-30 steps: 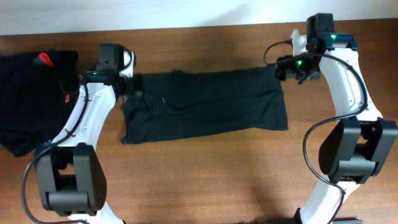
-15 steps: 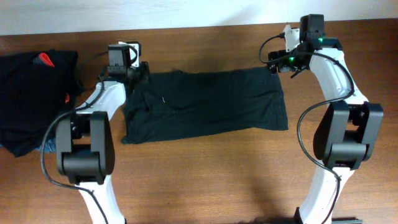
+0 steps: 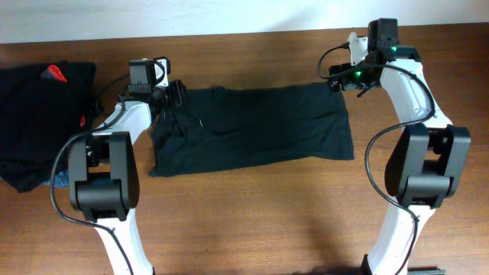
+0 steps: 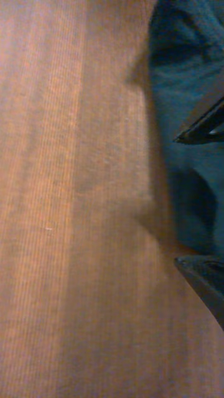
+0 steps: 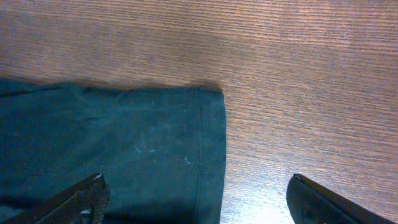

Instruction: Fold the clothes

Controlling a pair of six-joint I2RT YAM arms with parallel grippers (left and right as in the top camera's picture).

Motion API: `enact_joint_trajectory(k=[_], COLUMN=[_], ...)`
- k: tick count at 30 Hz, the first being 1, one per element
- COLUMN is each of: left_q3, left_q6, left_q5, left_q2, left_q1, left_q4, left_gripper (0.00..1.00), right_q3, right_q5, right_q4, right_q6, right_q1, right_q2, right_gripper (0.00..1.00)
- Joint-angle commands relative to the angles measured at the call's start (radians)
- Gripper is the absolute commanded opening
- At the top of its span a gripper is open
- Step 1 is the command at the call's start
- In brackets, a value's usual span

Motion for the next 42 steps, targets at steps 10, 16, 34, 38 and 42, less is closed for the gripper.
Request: enact_joint_trajectory(k=[10, 16, 34, 38, 42], left_q3=[0.002, 0.002, 0.002, 0.002, 0.002], left_q6=[-0.016, -0.016, -0.001, -0.001, -0.001], left_q5=[0.0, 0.004, 0.12, 0.16, 0.205], left_q2=[0.017, 0.017, -0.059, -0.074, -0.074], left_q1=[0.002, 0.0, 0.035, 0.036, 0.035], left_q4=[0.008, 0.006, -0.031, -0.036, -0.05], left_gripper=[0.56, 0.06, 0.0, 0.0, 0.0], right_q3=[0.008, 0.008, 0.008, 0.008, 0.008], right_q5=[-0.016, -0.016, -0.024, -0.076, -0.076], right_q4=[-0.019, -0.019, 0.053, 0.097, 0.158], right_q6=[-0.003, -0.003, -0.003, -0.003, -0.003], right_q1=[-0.004, -0.004, -0.004, -0.004, -0.005], right_q2=[0.002, 0.002, 0.01, 0.068, 0.142], right_gripper=[0.96, 0.92, 0.92, 0.93, 0.91])
